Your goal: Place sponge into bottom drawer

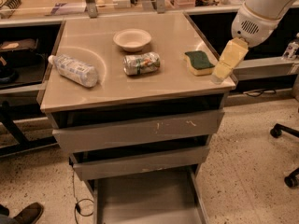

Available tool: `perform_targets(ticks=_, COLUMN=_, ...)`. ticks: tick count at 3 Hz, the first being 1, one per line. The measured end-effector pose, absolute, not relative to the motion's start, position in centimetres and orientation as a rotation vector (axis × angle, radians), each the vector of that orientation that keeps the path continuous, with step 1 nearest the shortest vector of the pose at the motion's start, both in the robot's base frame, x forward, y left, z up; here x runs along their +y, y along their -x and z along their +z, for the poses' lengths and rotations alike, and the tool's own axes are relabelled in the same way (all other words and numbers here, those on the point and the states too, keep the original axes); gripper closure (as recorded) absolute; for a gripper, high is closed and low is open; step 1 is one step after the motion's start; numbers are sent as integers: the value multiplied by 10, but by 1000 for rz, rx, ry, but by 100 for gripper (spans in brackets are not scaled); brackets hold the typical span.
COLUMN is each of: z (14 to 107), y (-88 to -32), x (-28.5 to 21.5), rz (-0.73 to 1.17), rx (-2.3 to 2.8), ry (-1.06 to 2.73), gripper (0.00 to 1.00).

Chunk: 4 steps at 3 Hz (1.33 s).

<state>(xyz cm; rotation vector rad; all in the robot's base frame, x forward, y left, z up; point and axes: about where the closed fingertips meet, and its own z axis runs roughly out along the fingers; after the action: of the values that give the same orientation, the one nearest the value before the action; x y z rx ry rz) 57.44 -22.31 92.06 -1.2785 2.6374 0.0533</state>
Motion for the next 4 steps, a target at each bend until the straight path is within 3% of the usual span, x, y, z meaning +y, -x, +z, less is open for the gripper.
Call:
perform_targets(ticks=2, z=915, y=-590, x=-216, rz=84, rx=2615, ry=1232, gripper=0)
perform_targets(ticks=4, z=901, y=-646, x=-191, rz=171, rx=2656, ry=1106, gripper=0)
